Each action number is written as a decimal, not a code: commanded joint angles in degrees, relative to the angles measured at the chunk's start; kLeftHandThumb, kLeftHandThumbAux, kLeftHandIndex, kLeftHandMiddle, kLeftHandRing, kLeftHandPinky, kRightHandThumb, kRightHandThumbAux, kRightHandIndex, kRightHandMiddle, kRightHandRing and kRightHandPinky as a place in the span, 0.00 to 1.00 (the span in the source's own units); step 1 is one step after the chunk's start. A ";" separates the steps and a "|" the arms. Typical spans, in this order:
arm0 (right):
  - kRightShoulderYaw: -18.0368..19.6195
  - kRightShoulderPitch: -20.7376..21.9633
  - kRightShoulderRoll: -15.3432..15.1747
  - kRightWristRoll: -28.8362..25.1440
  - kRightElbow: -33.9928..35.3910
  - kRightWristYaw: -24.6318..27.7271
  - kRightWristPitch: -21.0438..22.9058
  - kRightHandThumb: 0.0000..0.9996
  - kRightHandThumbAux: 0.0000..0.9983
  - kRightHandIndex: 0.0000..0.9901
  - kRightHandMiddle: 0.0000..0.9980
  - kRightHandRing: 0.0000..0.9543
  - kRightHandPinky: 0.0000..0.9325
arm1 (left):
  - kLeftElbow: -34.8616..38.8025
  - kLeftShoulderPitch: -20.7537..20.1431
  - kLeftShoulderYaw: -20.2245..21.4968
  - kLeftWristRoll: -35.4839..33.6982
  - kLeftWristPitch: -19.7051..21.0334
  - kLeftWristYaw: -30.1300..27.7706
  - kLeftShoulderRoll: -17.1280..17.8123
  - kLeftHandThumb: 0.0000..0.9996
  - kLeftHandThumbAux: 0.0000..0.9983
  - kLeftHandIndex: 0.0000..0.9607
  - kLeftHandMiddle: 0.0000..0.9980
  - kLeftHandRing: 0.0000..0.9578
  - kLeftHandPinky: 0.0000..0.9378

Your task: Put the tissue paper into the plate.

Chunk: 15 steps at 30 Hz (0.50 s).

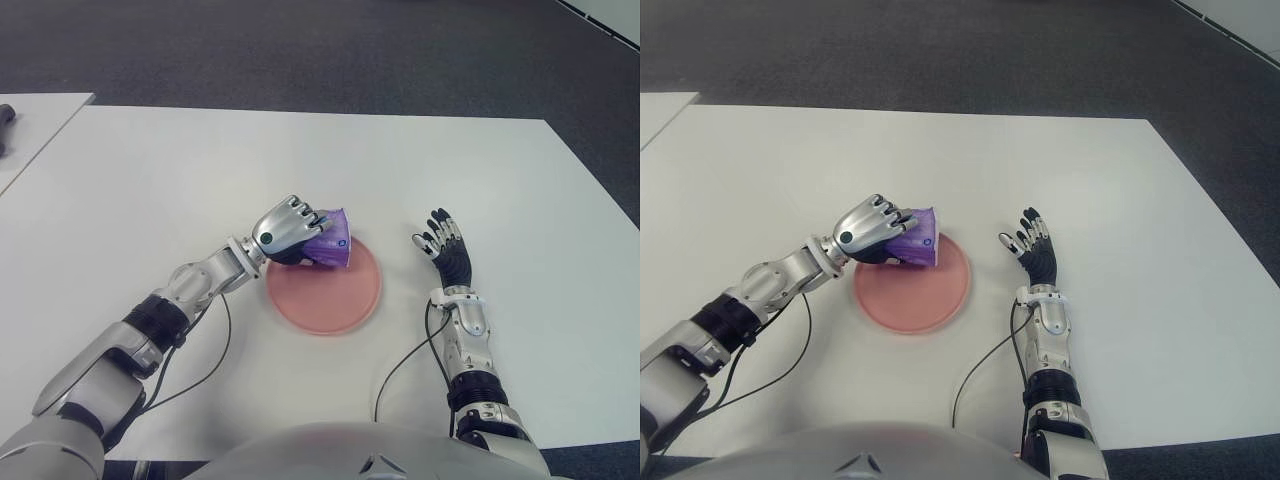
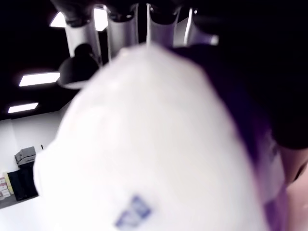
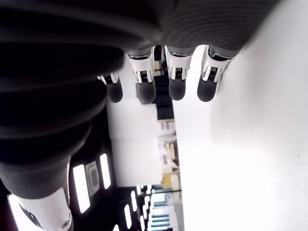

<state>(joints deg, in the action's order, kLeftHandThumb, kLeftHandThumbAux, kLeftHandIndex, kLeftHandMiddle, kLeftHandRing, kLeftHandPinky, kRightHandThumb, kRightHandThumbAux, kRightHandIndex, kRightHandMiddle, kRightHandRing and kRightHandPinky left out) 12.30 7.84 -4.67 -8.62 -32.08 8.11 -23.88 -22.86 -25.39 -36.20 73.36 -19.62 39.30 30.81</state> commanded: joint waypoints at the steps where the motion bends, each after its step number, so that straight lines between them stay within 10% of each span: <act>1: -0.30 -2.04 0.80 -0.21 -1.71 -0.20 1.59 0.13 0.74 0.00 0.01 0.01 0.05 | -2.28 -0.35 -2.22 1.21 -0.14 0.70 0.28 0.86 0.66 0.43 0.55 0.87 0.89; 15: -0.49 -2.41 1.03 -0.09 -1.14 -0.37 1.66 0.13 0.74 0.00 0.01 0.01 0.05 | -4.99 -1.44 -4.96 0.01 -2.12 3.28 0.97 0.86 0.66 0.43 0.55 0.86 0.88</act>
<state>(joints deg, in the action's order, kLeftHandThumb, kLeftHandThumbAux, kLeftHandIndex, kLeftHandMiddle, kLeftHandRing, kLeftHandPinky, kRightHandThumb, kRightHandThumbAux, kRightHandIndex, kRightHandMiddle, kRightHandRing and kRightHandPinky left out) 12.19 7.47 -4.50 -8.59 -31.62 8.04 -23.90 -26.08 -27.02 -39.66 73.52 -19.68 43.03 30.97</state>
